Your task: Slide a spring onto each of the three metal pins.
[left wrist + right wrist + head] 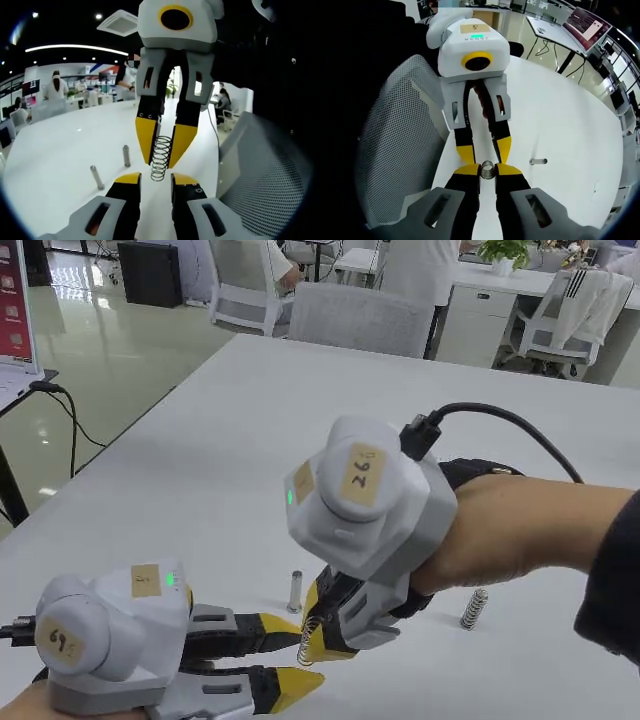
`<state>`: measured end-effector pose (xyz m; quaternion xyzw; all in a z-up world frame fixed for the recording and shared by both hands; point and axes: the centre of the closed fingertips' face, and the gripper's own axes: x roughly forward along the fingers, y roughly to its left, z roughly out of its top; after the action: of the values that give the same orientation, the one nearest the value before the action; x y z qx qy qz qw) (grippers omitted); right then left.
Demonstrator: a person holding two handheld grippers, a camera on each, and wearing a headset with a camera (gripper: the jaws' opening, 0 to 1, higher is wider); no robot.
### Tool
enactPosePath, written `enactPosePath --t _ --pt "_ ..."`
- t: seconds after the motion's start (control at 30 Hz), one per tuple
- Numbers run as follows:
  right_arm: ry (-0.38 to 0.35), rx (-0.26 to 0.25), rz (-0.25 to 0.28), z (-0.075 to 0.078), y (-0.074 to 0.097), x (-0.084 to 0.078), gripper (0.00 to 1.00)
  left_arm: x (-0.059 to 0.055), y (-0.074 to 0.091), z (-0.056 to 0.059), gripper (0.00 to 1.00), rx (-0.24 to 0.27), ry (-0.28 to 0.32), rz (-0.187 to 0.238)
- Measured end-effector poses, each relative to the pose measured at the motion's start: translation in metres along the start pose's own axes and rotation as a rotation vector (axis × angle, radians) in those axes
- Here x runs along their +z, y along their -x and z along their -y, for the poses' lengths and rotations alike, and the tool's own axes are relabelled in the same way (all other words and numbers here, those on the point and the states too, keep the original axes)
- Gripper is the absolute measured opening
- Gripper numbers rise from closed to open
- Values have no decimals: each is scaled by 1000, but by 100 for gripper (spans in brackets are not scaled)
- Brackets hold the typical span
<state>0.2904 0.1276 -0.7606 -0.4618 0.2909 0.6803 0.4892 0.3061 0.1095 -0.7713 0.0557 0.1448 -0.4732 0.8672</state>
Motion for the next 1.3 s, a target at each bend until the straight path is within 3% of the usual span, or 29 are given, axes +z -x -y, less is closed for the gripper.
enactPosePath --t 0.73,1.3 --pt "-9 -16 -12 8 1 -6 8 -7 9 -14 32 75 33 1" --pt "-25 -34 -27 16 7 -14 8 -5 14 -22 40 116 41 12"
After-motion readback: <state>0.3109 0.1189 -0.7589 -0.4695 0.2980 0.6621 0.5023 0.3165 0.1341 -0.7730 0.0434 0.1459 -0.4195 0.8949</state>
